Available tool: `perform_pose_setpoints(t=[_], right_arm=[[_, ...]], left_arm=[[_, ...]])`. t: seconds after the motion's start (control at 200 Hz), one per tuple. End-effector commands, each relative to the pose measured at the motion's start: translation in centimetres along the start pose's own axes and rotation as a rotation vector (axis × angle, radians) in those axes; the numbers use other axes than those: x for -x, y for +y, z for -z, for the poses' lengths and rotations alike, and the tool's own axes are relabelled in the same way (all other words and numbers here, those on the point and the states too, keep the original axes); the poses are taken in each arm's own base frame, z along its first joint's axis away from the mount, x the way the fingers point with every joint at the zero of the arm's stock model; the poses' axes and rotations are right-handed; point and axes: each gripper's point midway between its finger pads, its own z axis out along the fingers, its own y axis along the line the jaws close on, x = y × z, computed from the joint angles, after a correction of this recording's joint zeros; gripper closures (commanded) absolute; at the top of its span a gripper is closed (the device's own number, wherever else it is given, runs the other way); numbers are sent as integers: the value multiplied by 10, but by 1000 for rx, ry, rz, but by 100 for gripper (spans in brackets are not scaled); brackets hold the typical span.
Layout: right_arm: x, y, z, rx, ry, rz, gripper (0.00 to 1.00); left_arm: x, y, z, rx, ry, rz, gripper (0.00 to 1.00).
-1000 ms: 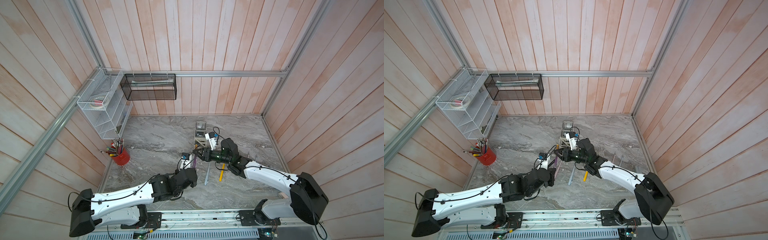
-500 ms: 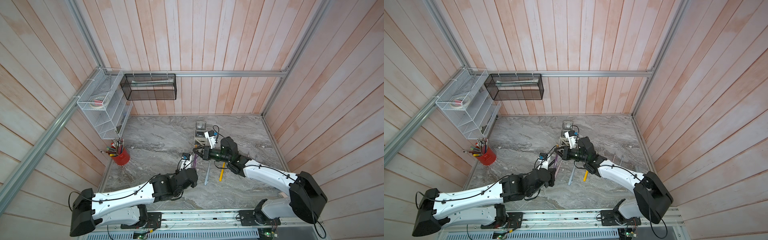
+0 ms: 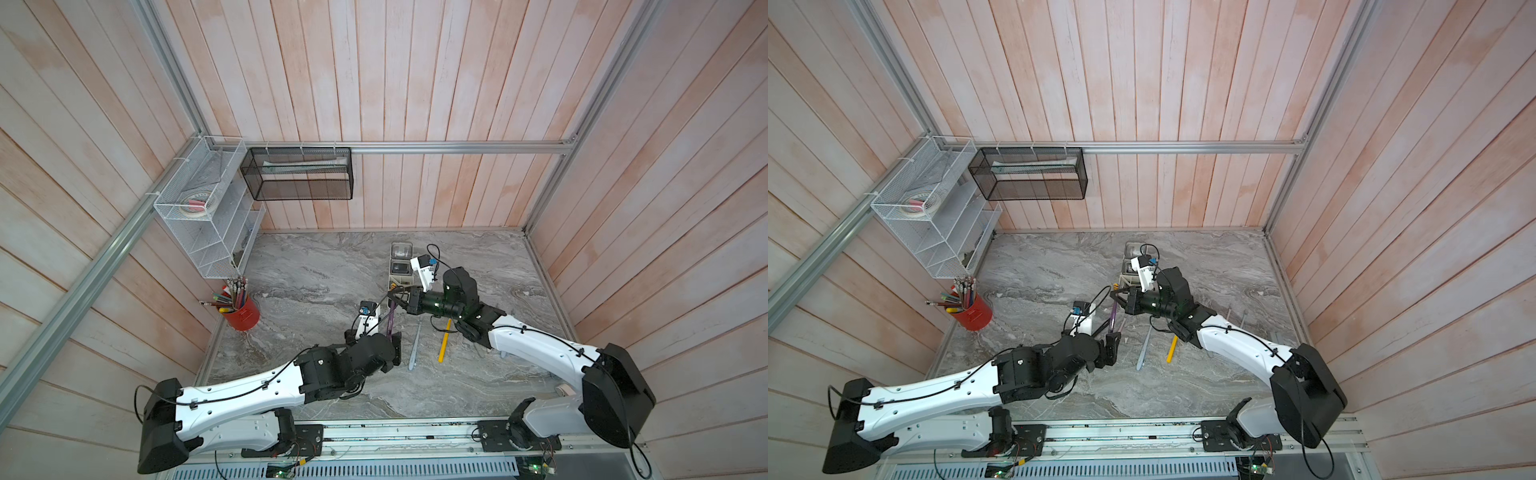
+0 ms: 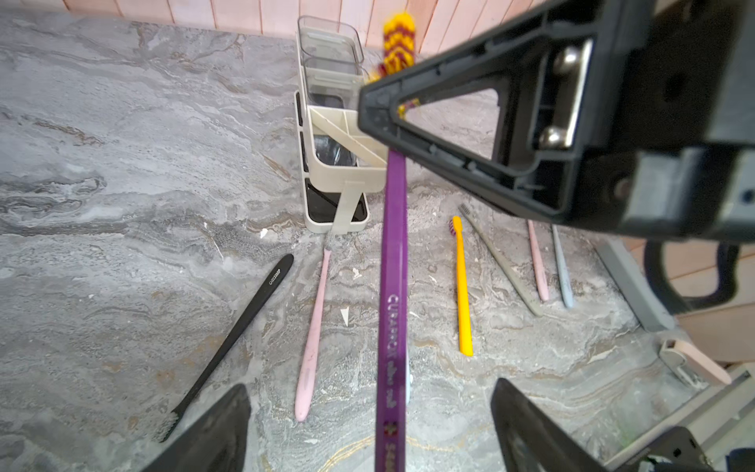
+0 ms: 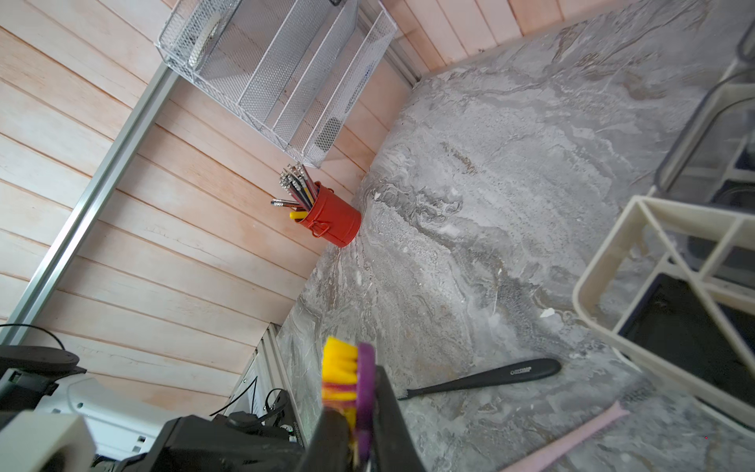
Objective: Place the toothbrush into the toothbrush holder
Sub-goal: Place the toothbrush in the toothbrush holder.
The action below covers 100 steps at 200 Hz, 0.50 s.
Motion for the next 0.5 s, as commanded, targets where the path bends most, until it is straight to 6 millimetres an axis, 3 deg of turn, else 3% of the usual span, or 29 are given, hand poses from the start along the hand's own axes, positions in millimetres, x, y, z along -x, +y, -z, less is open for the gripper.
perform_pose_setpoints(t=[0.0,0.225,0.495], right_arm=[[30,-2,18,-33,-57,60,100],[71,-32,36,-235,-158,220,100],[105,-58,32,-410,-262,366,100]], left_arm=[[21,11,18,36,-54,-10,6],[35,34,41,54,-120,22,3],[24,52,37,83,-105,44,0]])
